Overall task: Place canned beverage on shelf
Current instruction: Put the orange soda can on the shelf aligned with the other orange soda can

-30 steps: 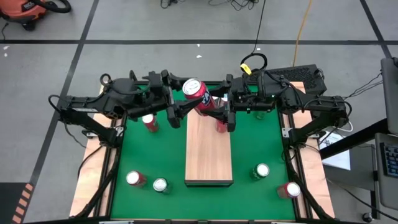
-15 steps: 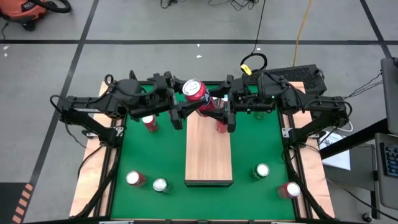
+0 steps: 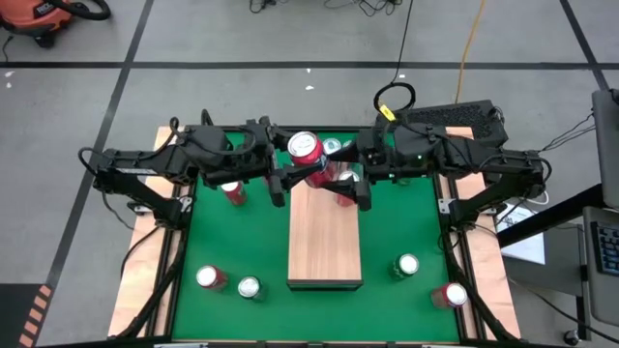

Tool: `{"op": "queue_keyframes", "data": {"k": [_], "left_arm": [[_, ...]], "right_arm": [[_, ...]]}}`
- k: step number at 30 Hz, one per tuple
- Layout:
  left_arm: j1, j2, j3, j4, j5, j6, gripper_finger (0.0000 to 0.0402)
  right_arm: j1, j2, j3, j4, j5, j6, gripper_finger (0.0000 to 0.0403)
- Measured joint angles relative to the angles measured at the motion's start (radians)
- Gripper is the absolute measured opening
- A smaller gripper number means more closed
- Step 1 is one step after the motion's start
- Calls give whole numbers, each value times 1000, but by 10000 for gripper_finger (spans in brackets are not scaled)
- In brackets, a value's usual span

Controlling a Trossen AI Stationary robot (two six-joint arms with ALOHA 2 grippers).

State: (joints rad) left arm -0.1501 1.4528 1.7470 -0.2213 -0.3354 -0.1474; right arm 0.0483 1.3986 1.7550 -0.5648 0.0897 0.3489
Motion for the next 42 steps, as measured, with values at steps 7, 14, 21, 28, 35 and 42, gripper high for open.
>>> {"op": "queue_keyframes", "data": {"k": [7,14,21,28,35,42], "left_arm": [[-2,12,-27,-73,-5,49,291],[8,11,-177,-45,-59,74,291],[17,11,-358,169,-62,56,290],[21,12,-517,315,-62,58,290],[27,11,-563,332,-102,131,290],[24,11,-562,337,-138,107,290]], "right_arm": [[-1,-60,-2,-213,50,27,365],[-1,-157,-2,-360,96,114,365],[-1,-251,-2,-411,100,201,365],[-1,-297,-2,-406,98,234,365],[-1,-297,-2,-406,96,197,365],[-1,-288,-3,-406,97,178,365]]}}
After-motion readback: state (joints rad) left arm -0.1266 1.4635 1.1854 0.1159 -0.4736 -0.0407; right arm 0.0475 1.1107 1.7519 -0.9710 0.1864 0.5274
